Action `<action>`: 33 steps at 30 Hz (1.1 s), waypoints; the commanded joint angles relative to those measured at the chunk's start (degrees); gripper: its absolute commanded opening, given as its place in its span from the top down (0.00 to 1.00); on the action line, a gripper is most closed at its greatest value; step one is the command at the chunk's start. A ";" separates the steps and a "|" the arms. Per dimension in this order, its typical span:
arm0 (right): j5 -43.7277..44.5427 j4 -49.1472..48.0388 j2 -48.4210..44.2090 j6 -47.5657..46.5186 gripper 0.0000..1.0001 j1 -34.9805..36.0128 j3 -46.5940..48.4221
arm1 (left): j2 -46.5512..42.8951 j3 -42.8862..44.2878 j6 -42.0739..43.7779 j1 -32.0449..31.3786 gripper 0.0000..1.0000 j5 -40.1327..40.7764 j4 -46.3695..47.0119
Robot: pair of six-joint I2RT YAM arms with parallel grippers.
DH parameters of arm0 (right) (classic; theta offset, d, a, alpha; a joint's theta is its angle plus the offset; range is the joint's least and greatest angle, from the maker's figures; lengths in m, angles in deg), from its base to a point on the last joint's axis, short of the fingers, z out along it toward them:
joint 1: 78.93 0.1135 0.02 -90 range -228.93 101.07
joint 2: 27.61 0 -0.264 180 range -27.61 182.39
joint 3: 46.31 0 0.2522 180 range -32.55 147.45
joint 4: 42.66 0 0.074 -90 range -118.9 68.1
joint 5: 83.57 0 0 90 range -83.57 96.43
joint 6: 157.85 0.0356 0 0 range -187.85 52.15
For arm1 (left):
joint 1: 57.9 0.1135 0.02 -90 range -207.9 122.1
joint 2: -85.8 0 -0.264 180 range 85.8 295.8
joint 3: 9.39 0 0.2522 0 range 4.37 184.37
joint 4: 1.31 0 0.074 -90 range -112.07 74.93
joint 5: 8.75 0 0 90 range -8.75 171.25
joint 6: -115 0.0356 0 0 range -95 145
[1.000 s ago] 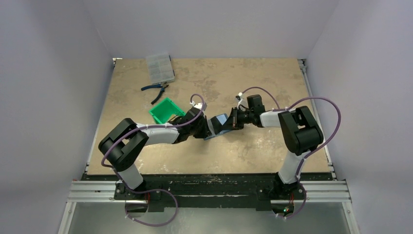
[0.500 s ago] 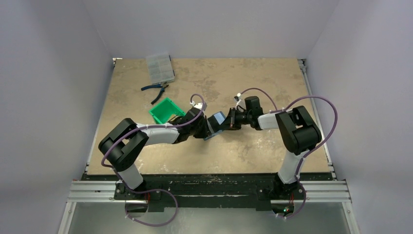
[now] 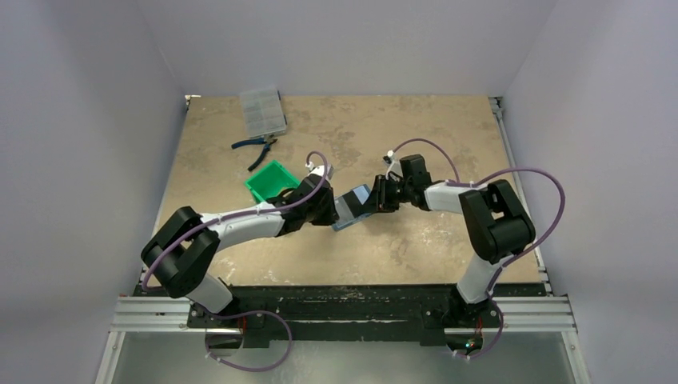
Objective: Put the credit cards into the card holder
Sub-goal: Insert the credit card into the card holder.
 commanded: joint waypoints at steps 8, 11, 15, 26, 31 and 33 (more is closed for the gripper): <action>12.24 12.09 -6.67 -8.31 0.57 2.40 6.29 | 1.23 -2.67 0.82 -0.18 1.00 2.77 0.54; 11.69 10.95 -5.04 -7.72 0.56 3.20 8.49 | 1.16 -3.05 0.83 -0.18 1.00 3.46 0.17; 9.91 9.52 -1.55 -7.03 0.55 3.41 11.65 | 1.87 -3.45 0.82 -0.16 1.00 3.66 0.08; 9.23 6.63 3.19 -5.79 0.52 6.19 13.22 | 3.20 -4.31 0.49 -0.16 1.00 3.29 1.51; 6.22 3.76 3.69 -3.15 0.52 9.36 12.47 | 4.32 -3.82 0.73 -0.17 1.00 2.97 1.89; 2.74 1.29 3.73 -1.11 0.52 10.01 11.09 | 4.70 -3.62 0.88 -0.16 1.00 3.02 1.96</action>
